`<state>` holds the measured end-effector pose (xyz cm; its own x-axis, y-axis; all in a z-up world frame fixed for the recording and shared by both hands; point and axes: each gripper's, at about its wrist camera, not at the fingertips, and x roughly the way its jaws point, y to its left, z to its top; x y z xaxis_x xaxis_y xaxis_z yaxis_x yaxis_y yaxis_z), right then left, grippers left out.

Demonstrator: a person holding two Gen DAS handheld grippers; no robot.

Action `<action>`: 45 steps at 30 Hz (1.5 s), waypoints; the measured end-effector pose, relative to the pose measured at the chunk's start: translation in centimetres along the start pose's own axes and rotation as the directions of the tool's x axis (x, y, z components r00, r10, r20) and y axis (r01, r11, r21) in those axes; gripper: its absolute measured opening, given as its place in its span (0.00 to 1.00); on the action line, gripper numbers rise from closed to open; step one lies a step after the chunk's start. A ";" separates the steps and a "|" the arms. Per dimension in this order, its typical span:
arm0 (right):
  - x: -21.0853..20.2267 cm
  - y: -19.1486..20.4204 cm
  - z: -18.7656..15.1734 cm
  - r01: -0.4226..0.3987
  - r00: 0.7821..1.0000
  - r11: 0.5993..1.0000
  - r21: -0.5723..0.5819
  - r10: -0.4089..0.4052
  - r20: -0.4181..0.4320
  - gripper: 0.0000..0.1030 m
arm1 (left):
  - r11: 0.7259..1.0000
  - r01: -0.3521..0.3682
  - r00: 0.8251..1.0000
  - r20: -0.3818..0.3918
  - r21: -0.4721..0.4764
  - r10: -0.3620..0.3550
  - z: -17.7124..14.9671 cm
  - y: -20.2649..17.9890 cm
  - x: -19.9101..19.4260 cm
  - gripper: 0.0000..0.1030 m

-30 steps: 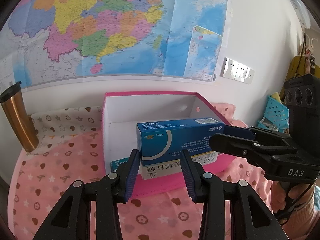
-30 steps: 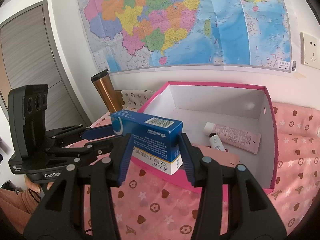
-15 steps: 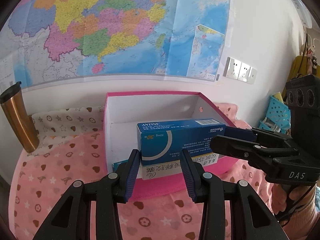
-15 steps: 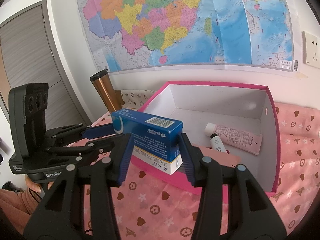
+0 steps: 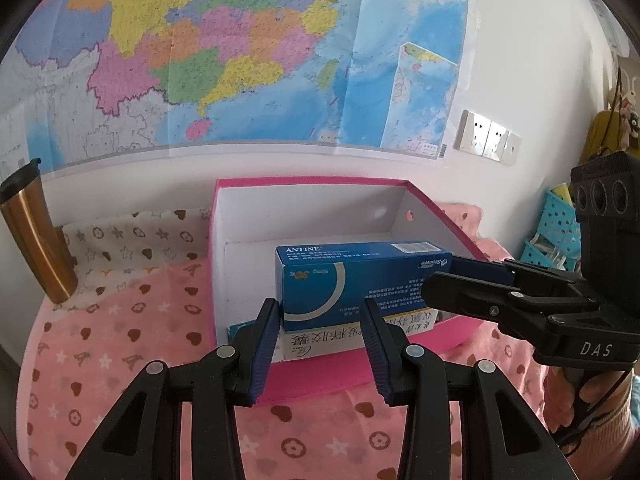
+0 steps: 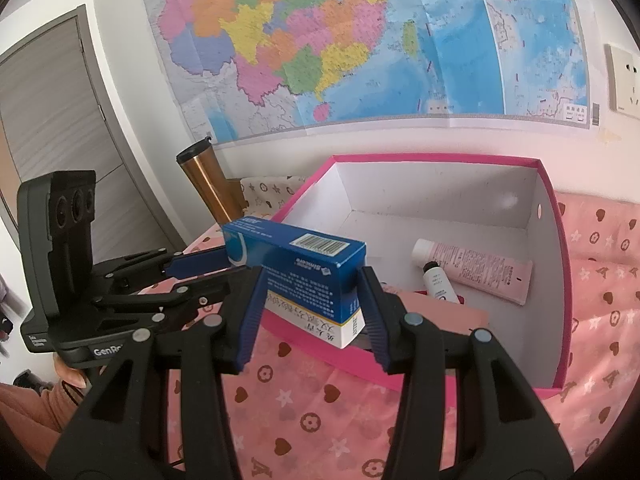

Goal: Organize rigid objects
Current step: 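Lower the blue medicine box over the rim into the pink box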

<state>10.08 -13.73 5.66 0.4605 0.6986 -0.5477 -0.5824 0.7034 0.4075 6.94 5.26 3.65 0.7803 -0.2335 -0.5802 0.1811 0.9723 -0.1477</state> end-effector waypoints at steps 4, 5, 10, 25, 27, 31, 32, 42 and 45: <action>0.2 -0.1 0.0 0.000 1.000 1.000 0.004 0.000 -0.004 0.48 | 1.000 -0.003 1.000 -0.007 -0.001 0.003 0.0 0.2 0.4 0.40; 0.3 -0.1 0.0 -0.001 1.000 1.000 0.005 0.001 -0.004 0.48 | 1.000 -0.004 1.000 -0.009 -0.003 0.003 -0.1 0.3 0.5 0.40; 0.5 -0.2 0.1 -0.002 1.000 1.000 0.006 0.002 -0.007 0.48 | 1.000 -0.008 1.000 -0.015 -0.006 0.008 -0.1 0.5 0.8 0.40; 1.1 -0.4 0.2 -0.004 1.000 1.000 0.010 0.004 -0.015 0.48 | 1.000 -0.018 0.999 -0.031 -0.017 0.018 0.0 0.9 1.3 0.40; 1.3 -0.5 0.1 -0.003 1.000 1.000 0.011 0.003 -0.018 0.48 | 1.000 -0.019 0.999 -0.034 -0.017 0.019 0.0 0.9 1.4 0.40; 1.7 -0.6 -0.1 -0.005 1.000 1.000 0.018 0.006 -0.027 0.48 | 1.000 -0.023 0.999 -0.042 -0.022 0.022 -0.1 1.0 1.6 0.40; 1.8 -0.6 -0.2 -0.008 1.000 1.000 0.021 0.009 -0.029 0.48 | 0.999 -0.023 0.999 -0.044 -0.023 0.022 -0.1 1.0 1.7 0.40; 2.4 -0.8 -0.7 -0.018 0.999 0.999 0.039 0.020 -0.045 0.48 | 0.999 -0.029 0.998 -0.056 -0.028 0.027 -0.2 1.2 2.0 0.40; 2.6 -0.9 -0.8 -0.022 0.998 0.999 0.044 0.024 -0.049 0.48 | 0.999 -0.031 0.998 -0.063 -0.030 0.029 -0.3 1.3 2.1 0.40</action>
<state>11.23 -12.69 3.27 0.4128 0.7079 -0.5731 -0.5623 0.6931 0.4511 8.63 6.00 2.05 0.7462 -0.2050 -0.6333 0.1385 0.9784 -0.1535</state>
